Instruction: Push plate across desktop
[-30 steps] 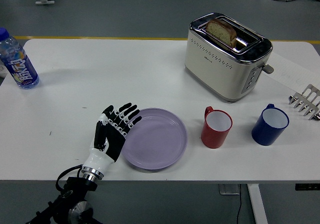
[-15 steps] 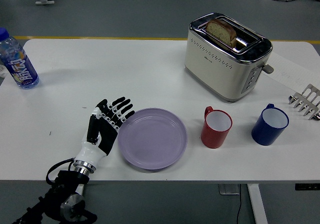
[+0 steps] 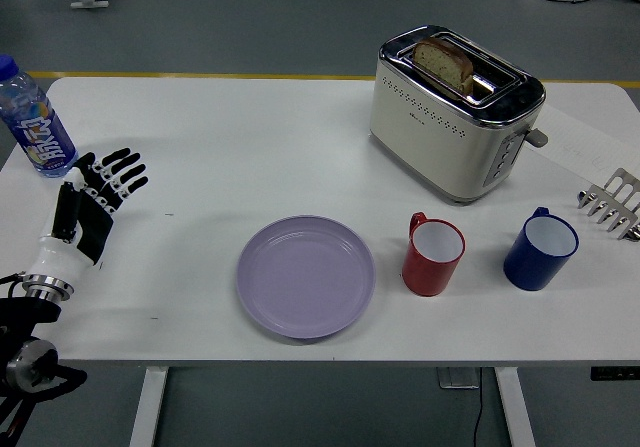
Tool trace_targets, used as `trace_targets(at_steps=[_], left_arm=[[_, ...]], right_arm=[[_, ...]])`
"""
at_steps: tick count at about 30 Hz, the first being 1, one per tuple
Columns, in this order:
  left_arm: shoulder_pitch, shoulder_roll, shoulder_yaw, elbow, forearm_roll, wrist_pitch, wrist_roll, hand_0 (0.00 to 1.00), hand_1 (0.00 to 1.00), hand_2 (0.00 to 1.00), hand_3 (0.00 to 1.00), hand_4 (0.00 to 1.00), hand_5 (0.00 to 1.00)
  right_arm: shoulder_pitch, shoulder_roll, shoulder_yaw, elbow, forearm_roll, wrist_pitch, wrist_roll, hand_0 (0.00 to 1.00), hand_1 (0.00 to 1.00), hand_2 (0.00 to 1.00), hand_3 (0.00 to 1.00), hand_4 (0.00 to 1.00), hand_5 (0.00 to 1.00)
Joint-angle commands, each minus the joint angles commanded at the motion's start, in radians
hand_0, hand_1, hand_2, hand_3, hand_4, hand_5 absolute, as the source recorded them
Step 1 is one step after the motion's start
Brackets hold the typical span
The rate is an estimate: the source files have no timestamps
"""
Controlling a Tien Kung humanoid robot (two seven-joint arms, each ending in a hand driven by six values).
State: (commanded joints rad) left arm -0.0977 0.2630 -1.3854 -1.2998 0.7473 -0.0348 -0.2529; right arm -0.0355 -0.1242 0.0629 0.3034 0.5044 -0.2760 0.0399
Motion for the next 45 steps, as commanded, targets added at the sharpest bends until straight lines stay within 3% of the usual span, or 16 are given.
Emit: trace_targets(at_steps=[3,7,12,16,17,25,28,29,31,34,35,39,45], left_arm=[[0.001,0.02,-0.054,0.027,0.004,0.001,0.004,0.727,0.767,0.75,0.682,0.516,0.998],[0.003,0.024,-0.126,0.059,0.028,0.002,0.01,0.725,0.766,0.747,0.681,0.517,0.998],[0.006,0.016,-0.17,0.071,0.049,0.001,0.014,0.722,0.765,0.749,0.685,0.538,0.998],[0.01,0.01,-0.191,0.076,0.052,0.003,0.012,0.722,0.765,0.749,0.685,0.538,0.998],[0.01,0.01,-0.192,0.076,0.052,0.004,0.012,0.721,0.764,0.749,0.686,0.548,0.998],[0.007,0.008,-0.206,0.076,0.052,0.008,0.009,0.72,0.764,0.749,0.686,0.553,0.998],[0.008,0.005,-0.214,0.076,0.052,0.009,0.009,0.72,0.764,0.749,0.686,0.553,0.998],[0.008,0.004,-0.216,0.076,0.052,0.01,0.009,0.719,0.764,0.749,0.685,0.554,0.998],[0.008,0.003,-0.219,0.075,0.053,0.011,0.007,0.719,0.764,0.749,0.685,0.554,0.998],[0.007,0.001,-0.223,0.075,0.051,0.013,0.006,0.719,0.764,0.749,0.685,0.554,0.998],[0.007,0.001,-0.223,0.075,0.051,0.014,0.006,0.719,0.763,0.749,0.686,0.555,0.998],[0.009,-0.002,-0.222,0.08,0.048,0.017,0.004,0.719,0.763,0.749,0.686,0.555,0.998],[0.012,-0.007,-0.221,0.088,0.045,0.022,0.002,0.718,0.762,0.748,0.684,0.557,0.998]], right_arm=[[-0.003,0.006,-0.003,-0.01,0.014,0.015,-0.002,0.561,0.543,0.66,0.59,0.301,0.438],[0.011,0.047,0.092,-0.067,-0.044,0.03,-0.045,0.57,0.552,0.669,0.598,0.309,0.426],[0.03,0.08,0.285,-0.114,-0.198,0.037,-0.093,0.595,0.584,0.709,0.637,0.34,0.426],[0.068,0.118,0.46,-0.123,-0.373,0.002,-0.198,0.595,0.584,0.709,0.637,0.34,0.426],[0.072,0.121,0.499,-0.123,-0.412,-0.001,-0.207,0.621,0.604,0.716,0.678,0.36,0.425],[0.09,0.124,0.83,-0.123,-0.742,0.003,-0.243,0.642,0.614,0.723,0.687,0.365,0.427],[0.098,0.124,0.954,-0.115,-0.866,0.046,-0.282,0.642,0.614,0.723,0.687,0.365,0.427],[0.1,0.124,1.0,-0.11,-0.912,0.081,-0.295,0.75,0.736,0.89,0.886,0.548,0.662],[0.104,0.124,1.084,-0.103,-0.996,0.138,-0.309,0.75,0.736,0.89,0.886,0.548,0.662],[0.107,0.124,1.208,-0.1,-1.118,0.173,-0.314,0.75,0.736,0.89,0.886,0.548,0.662],[0.107,0.124,1.247,-0.1,-1.138,0.177,-0.317,0.747,0.784,0.942,0.94,0.568,0.676],[0.112,0.124,1.397,-0.099,-1.12,0.186,-0.332,0.747,0.784,0.942,0.94,0.568,0.676],[0.119,0.124,1.417,-0.096,-1.138,0.153,-0.357,0.719,0.763,0.924,0.936,0.595,0.695]])
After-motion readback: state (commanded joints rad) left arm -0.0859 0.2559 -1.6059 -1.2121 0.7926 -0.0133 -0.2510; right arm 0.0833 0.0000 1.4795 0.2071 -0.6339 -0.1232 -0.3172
